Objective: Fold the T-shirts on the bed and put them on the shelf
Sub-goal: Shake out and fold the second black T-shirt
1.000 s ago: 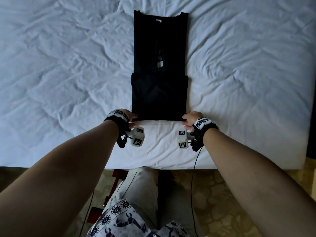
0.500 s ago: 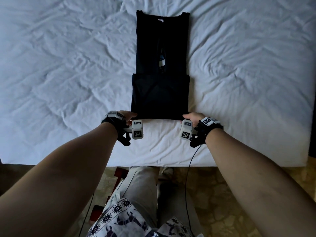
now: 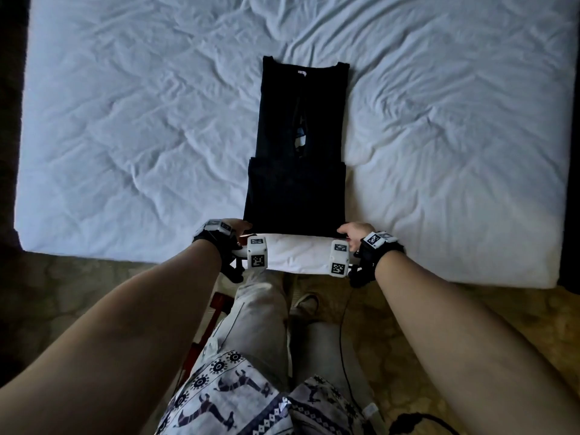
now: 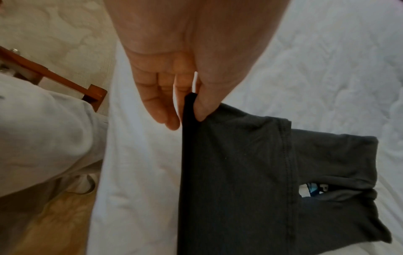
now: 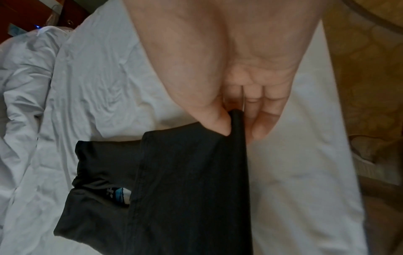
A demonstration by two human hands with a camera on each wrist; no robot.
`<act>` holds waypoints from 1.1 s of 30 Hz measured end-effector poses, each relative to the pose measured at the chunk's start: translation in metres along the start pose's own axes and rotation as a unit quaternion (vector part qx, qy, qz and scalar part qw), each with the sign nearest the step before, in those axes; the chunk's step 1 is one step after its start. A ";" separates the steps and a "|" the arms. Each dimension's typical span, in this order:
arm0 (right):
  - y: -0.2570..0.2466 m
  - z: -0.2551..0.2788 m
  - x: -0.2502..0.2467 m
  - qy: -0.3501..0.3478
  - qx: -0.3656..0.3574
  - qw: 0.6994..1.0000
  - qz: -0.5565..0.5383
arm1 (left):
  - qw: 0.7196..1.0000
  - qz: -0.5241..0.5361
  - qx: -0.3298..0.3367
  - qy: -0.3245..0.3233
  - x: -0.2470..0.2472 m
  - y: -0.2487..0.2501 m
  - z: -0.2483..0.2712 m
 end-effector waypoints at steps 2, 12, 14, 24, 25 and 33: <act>0.018 0.006 -0.001 0.003 0.012 1.000 -0.026 | 1.000 0.017 -0.002 0.002 0.003 -0.016 0.009; 0.008 0.032 -0.009 0.005 -0.087 0.975 -0.204 | 0.968 0.240 0.003 0.065 -0.016 -0.004 0.041; -0.008 0.037 -0.016 0.013 -0.127 0.969 -0.213 | 0.966 0.242 0.047 0.079 -0.025 0.014 0.049; -0.106 0.055 -0.049 0.036 -0.208 0.947 -0.242 | 0.954 0.184 0.209 0.110 -0.075 0.118 0.062; -0.118 0.055 -0.050 0.031 -0.218 0.946 -0.237 | 0.953 0.159 0.228 0.116 -0.081 0.129 0.057; -0.220 0.030 -0.058 0.104 -0.319 0.932 -0.136 | 0.928 0.083 0.304 0.196 -0.105 0.221 0.021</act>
Point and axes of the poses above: each hand's wrist, its own z-axis away from the middle knuckle, its own x-axis out of the palm, y = z × x, the point moved 7 cm from there along -z, towards the middle knuckle, and after that the axes turned 15 degrees about y, right-handed, at the moved point
